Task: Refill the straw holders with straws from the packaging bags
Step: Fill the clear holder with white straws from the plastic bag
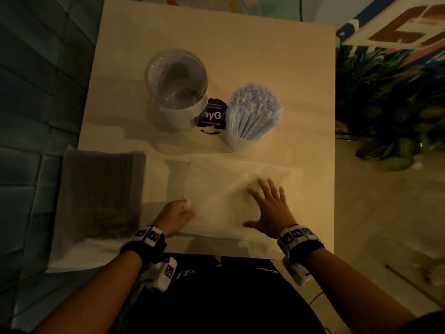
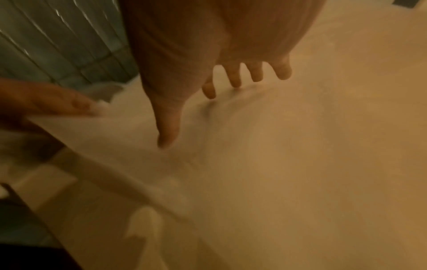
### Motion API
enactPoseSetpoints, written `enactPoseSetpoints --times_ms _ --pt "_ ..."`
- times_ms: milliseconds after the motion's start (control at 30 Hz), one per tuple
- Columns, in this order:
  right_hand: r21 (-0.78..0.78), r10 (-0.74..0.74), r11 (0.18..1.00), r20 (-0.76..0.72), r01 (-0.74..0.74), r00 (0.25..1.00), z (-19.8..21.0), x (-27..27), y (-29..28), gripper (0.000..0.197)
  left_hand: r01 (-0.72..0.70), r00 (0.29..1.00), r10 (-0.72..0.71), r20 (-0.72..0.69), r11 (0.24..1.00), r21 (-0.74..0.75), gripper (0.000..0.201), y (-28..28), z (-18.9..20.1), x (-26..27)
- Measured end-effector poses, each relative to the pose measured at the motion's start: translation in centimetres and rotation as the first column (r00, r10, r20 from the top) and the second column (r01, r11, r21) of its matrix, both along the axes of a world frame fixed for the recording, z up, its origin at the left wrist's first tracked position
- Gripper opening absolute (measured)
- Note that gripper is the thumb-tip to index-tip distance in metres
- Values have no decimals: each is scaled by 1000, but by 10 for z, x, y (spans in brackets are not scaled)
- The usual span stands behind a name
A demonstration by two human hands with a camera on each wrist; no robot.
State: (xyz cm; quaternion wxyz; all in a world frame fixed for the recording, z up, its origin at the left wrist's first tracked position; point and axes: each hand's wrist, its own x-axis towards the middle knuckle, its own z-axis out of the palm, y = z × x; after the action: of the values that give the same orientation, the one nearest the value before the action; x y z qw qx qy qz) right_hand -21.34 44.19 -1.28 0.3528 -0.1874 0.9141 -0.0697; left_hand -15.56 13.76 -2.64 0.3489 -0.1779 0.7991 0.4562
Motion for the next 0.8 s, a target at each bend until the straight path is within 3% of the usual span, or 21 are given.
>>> enactPoseSetpoints --times_ms 133,267,333,433,567,667,800 --pt "-129 63 989 -97 -75 993 7 -10 -39 102 109 988 -109 111 994 4 29 38 2 -6" --pt "-100 145 983 -77 -152 986 -14 -23 -78 109 186 970 -182 164 982 -9 34 52 3 -4" --pt "-75 172 981 -90 -179 981 -26 -25 -74 107 128 978 -123 169 992 -18 29 53 7 -2" --pt "-56 194 978 -109 -200 975 -29 -24 -50 103 -66 981 73 180 997 -45 37 52 6 -1" --pt "25 4 1000 -100 -1 995 -22 -17 -9 101 -224 952 224 208 974 -25 33 59 1 -8" --pt "85 -126 987 -117 136 985 -10 -10 1 100 -235 950 226 217 972 16 32 68 -2 -18" --pt "-3 -7 1000 12 8 1000 -2 7 -15 119 -148 971 138 197 988 37 23 73 3 -30"
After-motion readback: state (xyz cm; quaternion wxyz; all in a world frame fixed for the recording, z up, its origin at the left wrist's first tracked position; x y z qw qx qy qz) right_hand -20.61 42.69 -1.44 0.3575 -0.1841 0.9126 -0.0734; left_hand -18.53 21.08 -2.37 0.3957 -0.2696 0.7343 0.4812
